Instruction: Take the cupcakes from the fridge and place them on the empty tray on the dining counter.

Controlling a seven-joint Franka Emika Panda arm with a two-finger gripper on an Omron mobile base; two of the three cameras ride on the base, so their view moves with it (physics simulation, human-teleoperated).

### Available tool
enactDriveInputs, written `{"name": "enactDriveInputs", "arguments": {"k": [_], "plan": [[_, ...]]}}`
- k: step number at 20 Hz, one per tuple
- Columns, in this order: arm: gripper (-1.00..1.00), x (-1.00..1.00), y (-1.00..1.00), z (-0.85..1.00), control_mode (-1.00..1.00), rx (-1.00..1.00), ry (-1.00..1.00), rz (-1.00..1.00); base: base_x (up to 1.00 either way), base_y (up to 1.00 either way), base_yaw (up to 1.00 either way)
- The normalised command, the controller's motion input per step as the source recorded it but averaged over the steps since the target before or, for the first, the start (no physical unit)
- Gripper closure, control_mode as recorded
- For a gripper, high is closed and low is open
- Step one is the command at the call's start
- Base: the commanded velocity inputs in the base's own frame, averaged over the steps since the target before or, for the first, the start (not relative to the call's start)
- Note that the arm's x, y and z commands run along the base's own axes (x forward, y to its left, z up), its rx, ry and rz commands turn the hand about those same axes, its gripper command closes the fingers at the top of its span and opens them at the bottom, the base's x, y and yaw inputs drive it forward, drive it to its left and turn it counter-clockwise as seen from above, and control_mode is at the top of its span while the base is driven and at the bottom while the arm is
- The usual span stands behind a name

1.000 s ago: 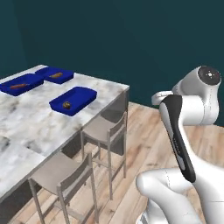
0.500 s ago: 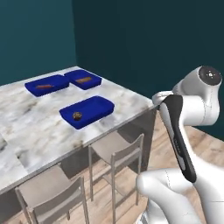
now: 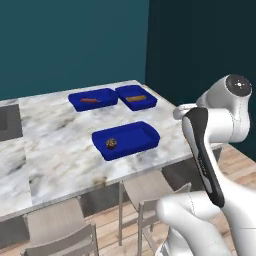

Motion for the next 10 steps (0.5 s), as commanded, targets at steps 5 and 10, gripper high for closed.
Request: {"name": "enactDriveInputs", "arguments": {"k": [5,10], "plan": [[1.00,0.00,0.00,0.00,1.00,0.00,0.00,0.00,0.94,-0.07,0.44],[1.00,0.58,-0.08,-0.11,-1.00,0.00,0.02,0.21,0.37,-0.01,0.14]]}}
